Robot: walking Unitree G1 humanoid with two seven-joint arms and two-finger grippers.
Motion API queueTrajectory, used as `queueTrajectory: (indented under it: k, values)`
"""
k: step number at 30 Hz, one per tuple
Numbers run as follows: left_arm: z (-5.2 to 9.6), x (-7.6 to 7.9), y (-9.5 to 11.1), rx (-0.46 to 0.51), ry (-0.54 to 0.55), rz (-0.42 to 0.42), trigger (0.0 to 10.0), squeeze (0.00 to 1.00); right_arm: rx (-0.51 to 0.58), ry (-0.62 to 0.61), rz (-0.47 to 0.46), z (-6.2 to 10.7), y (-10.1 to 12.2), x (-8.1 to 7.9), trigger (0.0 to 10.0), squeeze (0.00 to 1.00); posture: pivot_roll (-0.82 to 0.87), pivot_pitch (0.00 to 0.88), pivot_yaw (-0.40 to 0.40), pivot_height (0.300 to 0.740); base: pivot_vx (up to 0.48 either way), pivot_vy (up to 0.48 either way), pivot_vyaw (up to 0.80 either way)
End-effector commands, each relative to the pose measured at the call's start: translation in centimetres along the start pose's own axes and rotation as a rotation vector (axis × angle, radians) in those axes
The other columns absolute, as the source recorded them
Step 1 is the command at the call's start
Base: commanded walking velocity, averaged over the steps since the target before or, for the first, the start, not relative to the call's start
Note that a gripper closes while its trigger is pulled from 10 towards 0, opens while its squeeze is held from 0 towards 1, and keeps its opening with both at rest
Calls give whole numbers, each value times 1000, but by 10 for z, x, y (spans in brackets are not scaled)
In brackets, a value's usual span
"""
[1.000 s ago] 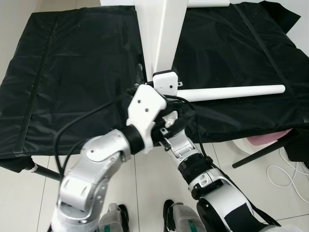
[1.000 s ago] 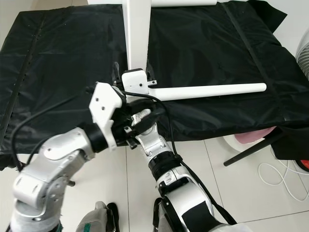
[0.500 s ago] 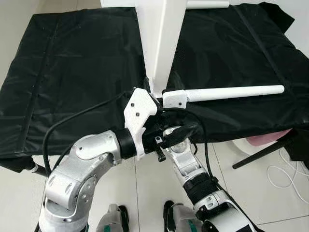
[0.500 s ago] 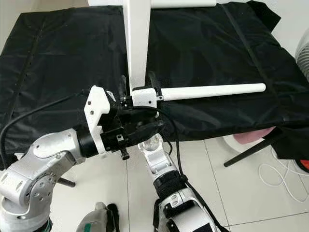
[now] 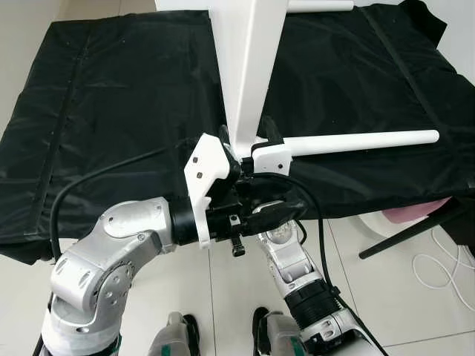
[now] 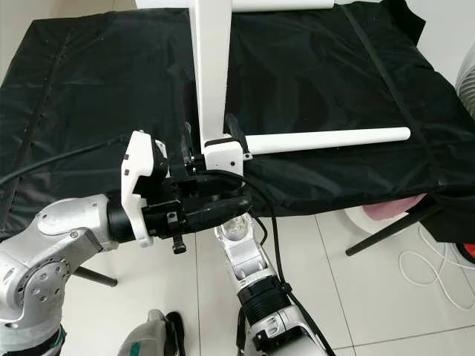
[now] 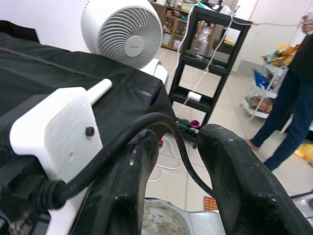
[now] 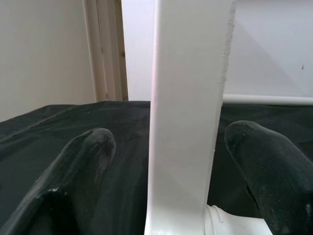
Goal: Building children table
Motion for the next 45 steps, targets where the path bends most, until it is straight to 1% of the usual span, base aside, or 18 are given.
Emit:
queueTrajectory:
  k: [1, 9, 14, 15, 18, 20, 23, 25, 33, 35, 37, 38, 39, 40, 42, 43, 44, 45]
  values:
    - [8, 1, 9, 19, 7, -39, 10000, 0, -44, -52, -13, 3, -9, 10, 10000, 0, -6, 204, 50, 740, 0, 0, 0]
    - [14, 6, 4, -9, -33, 6, 10000, 0, -56, -82, -51, -3, -6, 9, 10000, 0, -6, 206, 49, 740, 0, 0, 0]
    - [22, 10, -4, -47, -43, 43, 10000, 0, -18, -84, -84, -10, 7, 6, 10000, 0, -8, 212, 48, 740, 0, 0, 0]
    - [22, 10, -4, -47, -43, 43, 10000, 0, -18, -84, -84, -10, 7, 6, 10000, 0, -8, 212, 48, 740, 0, 0, 0]
    - [35, 2, -6, -85, 4, 32, 10000, 0, 12, -58, -79, -5, 20, 12, 10000, 0, -4, 213, 42, 740, 0, 0, 0]
    - [37, 1, -6, -89, 10, 27, 10000, 0, 14, -54, -77, -4, 21, 13, 10000, 0, -4, 213, 42, 740, 0, 0, 0]
    - [44, -2, -3, -105, 29, 18, 10000, 0, 17, -35, -33, 10, 29, 22, 10000, 0, -9, 214, 38, 740, 0, 0, 0]
    - [46, -4, -2, -108, 36, 13, 10000, 0, 8, -36, -21, 14, 29, 26, 10000, 0, -9, 214, 38, 740, 0, 0, 0]
    - [46, -10, -4, -114, 81, 2, 10000, 0, -44, -5, -2, 29, 27, 40, 10000, 0, -15, 211, 40, 740, 0, 0, 0]
    - [47, -17, -6, -111, 144, 7, 10000, 0, -68, 5, 12, 37, 27, 49, 10000, 0, -15, 204, 45, 740, 0, 0, 0]
    - [47, -17, -6, -111, 144, 7, 10000, 0, -68, 5, 12, 37, 27, 49, 10000, 0, -15, 204, 45, 740, 0, 0, 0]
    - [47, -19, -6, -110, 167, -1, 10000, 0, -77, -2, 21, 40, 28, 54, 10000, 0, -15, 204, 45, 740, 0, 0, 0]
    - [47, -23, -8, -104, 217, 1, 10000, 0, -90, -25, 48, 46, 28, 66, 10000, 0, -14, 187, 51, 740, 0, 0, 0]
    - [47, -23, -8, -104, 217, 1, 10000, 0, -90, -25, 48, 46, 28, 66, 10000, 0, -14, 187, 51, 740, 0, 0, 0]
    - [47, -25, -10, -100, 248, 2, 10000, 0, -98, -40, 67, 49, 28, 73, 10000, 0, -14, 187, 51, 740, 0, 0, 0]
    - [46, -26, -12, -98, 277, -3, 10000, 0, -108, -62, 84, 53, 27, 81, 10000, 0, -15, 170, 53, 740, 0, 0, 0]
    - [46, -26, -12, -98, 277, -3, 10000, 0, -108, -62, 84, 53, 27, 81, 10000, 0, -15, 170, 53, 740, 0, 0, 0]
    - [46, -29, -15, -90, 312, 3, 10000, 0, -115, -84, 100, 54, 27, 88, 10000, 0, -15, 170, 53, 740, 0, 0, 0]
Point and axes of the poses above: a point about 5 cm out from each wrist's last joint towards the gripper, its own z axis pointing back from the gripper into the wrist, its own y axis along the axis of the wrist's last joint, x = y × z, the point moved 3 cm from there along -z, pointing out of the wrist towards the gripper, and after that the axes turned 8 degrees about -z, right-handed, at the moved point
